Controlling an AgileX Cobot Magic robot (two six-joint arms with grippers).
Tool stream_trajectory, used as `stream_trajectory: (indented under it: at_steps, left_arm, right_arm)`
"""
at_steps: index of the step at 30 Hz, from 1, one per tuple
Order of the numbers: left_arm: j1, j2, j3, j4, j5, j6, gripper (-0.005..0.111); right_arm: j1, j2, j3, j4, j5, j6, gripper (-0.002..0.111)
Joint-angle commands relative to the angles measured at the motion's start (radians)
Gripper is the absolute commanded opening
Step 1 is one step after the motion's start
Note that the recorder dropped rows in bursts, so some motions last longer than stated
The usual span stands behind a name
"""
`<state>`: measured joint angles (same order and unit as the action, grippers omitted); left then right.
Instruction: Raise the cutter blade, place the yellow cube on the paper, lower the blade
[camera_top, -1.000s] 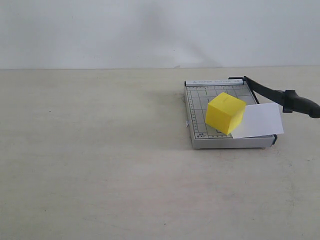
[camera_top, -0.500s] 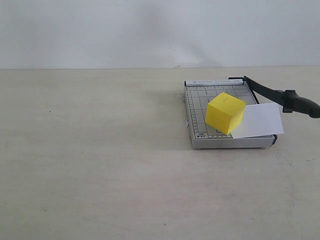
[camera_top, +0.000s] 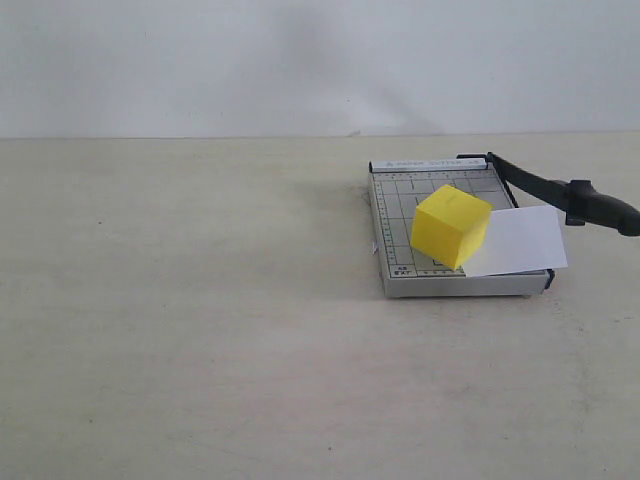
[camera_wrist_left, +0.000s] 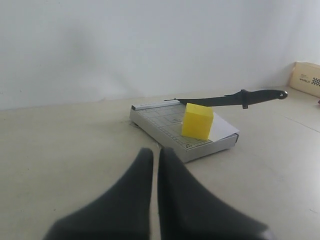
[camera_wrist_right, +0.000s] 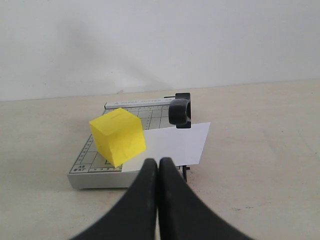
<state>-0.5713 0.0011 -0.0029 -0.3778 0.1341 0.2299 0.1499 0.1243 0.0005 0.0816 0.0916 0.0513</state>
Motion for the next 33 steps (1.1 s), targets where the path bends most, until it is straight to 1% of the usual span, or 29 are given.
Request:
stream_trajectory:
  at_steps: [1,3,4,7,8,9,12,14,18,19,26,33]
  left_arm:
    - [0.001,-0.001,0.003,0.000,-0.022,-0.024,0.004]
    - [0.001,-0.001,0.003,0.062,-0.026,-0.129,0.004]
    - [0.001,-0.001,0.003,0.152,-0.039,-0.230,0.004]
    - [0.001,-0.001,0.003,0.402,-0.109,-0.461,0.004]
    - [0.001,-0.001,0.003,0.442,-0.127,-0.508,0.004]
    - [0.001,-0.001,0.003,0.454,-0.141,-0.518,0.004]
    - [0.001,-0.001,0.003,0.442,-0.143,-0.511,0.004]
    - [0.001,-0.001,0.003,0.442,-0.153,-0.473,0.004]
    - [0.001,-0.001,0.003,0.357,-0.204,-0.275,0.004]
    - [0.001,-0.001,0.003,0.351,-0.215,-0.246,0.004]
    - [0.003,-0.001,0.003,0.351,-0.225,-0.236,0.004]
    - [0.003,-0.001,0.003,0.348,-0.193,-0.230,0.004]
  right_arm:
    - [-0.001,-0.001,0.000,-0.008,-0.004,-0.006,0.000]
    - [-0.001,-0.001,0.000,-0.008,-0.004,-0.006,0.000]
    - [-0.001,-0.001,0.000,-0.008,-0.004,-0.006,0.000]
    - [-0.001,-0.001,0.000,-0.008,-0.004,-0.006,0.000]
    - [-0.001,-0.001,0.000,-0.008,-0.004,-0.006,0.000]
    - [-0.001,-0.001,0.000,-0.008,-0.004,-0.006,0.000]
    - [-0.001,-0.001,0.000,-0.008,-0.004,-0.006,0.000]
    - [-0.001,-0.001,0.000,-0.008,-0.004,-0.006,0.000]
    - [-0.001,-0.001,0.000,-0.008,-0.004,-0.006,0.000]
    - [-0.001,-0.001,0.000,-0.008,-0.004,-0.006,0.000]
    - [-0.001,-0.001,0.000,-0.008,-0.004,-0.006,0.000]
    - [-0.001,-0.001,0.000,-0.008,-0.004,-0.006,0.000]
